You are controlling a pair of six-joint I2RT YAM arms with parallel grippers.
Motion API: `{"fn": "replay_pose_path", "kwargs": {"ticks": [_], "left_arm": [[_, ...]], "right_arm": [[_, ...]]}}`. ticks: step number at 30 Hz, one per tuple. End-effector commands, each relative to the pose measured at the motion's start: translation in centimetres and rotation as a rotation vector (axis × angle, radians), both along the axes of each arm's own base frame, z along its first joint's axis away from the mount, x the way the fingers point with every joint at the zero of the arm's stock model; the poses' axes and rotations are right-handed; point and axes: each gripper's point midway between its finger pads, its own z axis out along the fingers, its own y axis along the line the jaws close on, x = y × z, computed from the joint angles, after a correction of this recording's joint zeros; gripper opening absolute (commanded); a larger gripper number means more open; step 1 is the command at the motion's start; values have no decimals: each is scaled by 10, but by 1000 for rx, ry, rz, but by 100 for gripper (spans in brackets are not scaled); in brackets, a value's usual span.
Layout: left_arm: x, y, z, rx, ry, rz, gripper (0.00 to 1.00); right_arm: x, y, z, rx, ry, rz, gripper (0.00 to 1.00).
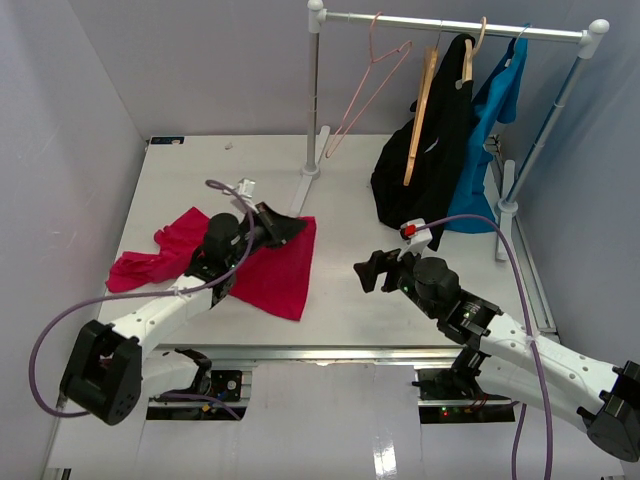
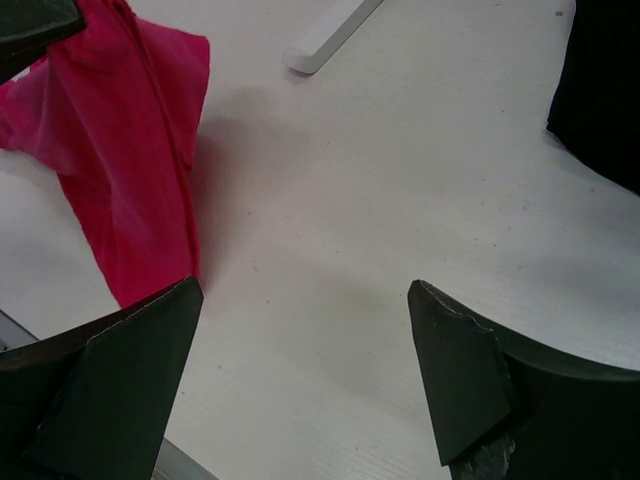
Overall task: Place the t-shirt on the hanger
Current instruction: Move the T-shirt to the center of the board.
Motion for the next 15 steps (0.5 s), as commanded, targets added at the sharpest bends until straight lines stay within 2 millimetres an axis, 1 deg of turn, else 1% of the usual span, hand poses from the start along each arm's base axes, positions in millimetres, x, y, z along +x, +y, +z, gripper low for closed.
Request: {"fn": "replay_pose_path", "kwargs": {"ticks": [1,2,3,5,7,9,10,11,12,13,14,15], "left_arm": [[-12,-63,60,-26,-199,-190,0],[-11,-73,60,-33,-195,-213,0],[-8,-79,58,-36,-181,-220,0],[-7,-90,51,-29,-168,-241,0],[-9,-103,51,-10,-179,-277,0],[-10,-112,47,30,-190,-325,6],[-7,-110,44,58,-184,-310,22],[-4,-106,42,88,-176,-287,41],[3,-99,37,129,-167,-245,58],[13,-86,31,181,-156,-181,69],[21,-71,31,207,-146,-129,76],[26,-59,31,218,-136,-97,78]], "right_arm": [[4,2,19,31,-52,-4,90],[5,0,19,32,-56,-8,90],[5,0,21,35,-61,-9,90],[4,-2,22,43,-71,-11,90],[3,-3,24,52,-78,-14,90],[3,-4,25,56,-84,-13,90],[2,-5,26,57,-86,-13,90],[2,-5,26,57,-89,-13,90],[2,-6,27,57,-91,-13,90],[2,-6,27,55,-93,-9,90],[0,-4,27,52,-94,4,90],[-1,-2,27,49,-96,18,90]]}}
